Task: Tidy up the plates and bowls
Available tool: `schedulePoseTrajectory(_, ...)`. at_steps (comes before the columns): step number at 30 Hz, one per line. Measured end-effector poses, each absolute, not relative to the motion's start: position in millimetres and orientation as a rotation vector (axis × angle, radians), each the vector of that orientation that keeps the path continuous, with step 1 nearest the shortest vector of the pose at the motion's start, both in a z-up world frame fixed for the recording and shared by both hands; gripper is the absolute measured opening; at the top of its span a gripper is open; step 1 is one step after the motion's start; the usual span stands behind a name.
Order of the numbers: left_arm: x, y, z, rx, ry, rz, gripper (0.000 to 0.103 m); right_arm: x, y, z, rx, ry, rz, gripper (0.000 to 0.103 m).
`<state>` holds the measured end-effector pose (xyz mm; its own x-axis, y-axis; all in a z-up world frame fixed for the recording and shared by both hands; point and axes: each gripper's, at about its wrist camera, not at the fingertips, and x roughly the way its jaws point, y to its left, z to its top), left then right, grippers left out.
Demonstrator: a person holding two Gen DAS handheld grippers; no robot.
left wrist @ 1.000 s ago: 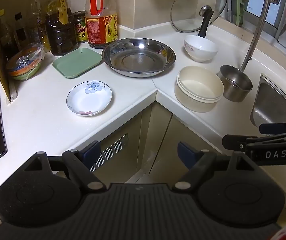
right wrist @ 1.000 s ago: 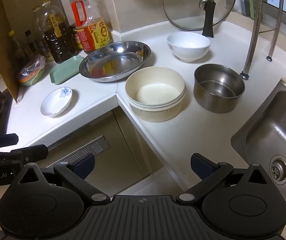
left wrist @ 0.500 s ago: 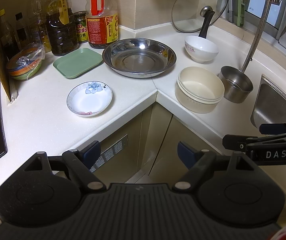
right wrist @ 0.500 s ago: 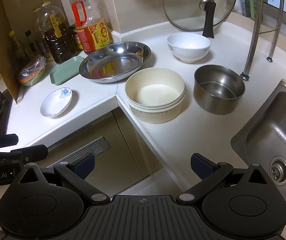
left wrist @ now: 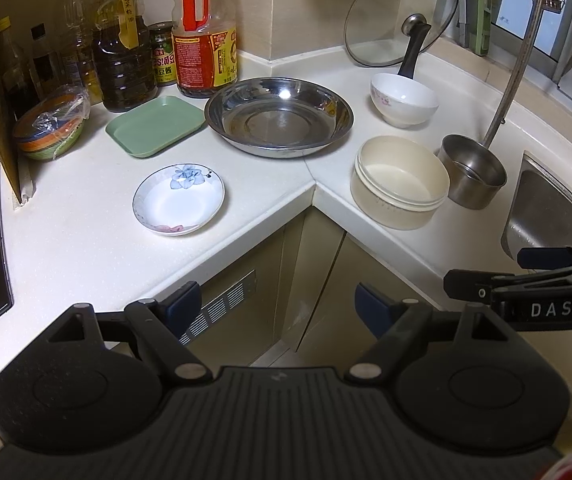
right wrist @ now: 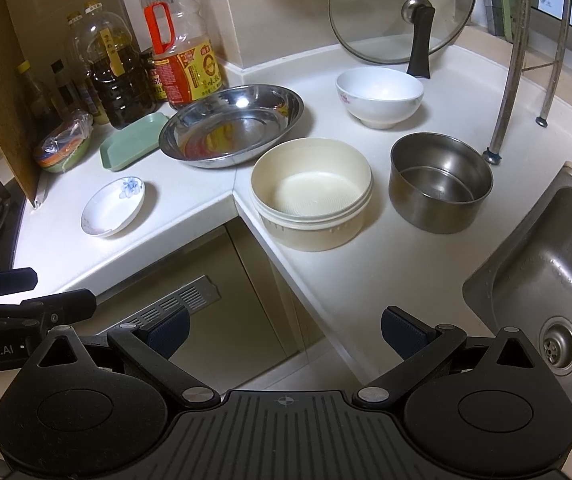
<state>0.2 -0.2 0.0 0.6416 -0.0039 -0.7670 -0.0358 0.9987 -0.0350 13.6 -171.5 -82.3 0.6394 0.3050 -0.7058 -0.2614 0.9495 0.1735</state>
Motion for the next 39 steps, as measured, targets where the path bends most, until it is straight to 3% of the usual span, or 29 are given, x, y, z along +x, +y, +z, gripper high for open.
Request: schedulePoseTrajectory(39,2.1,3.8,3.3,-0.053,0.875,0.018,0.083,21.2,-175.9,-82.1,0.058,0.816,0.325,0.102)
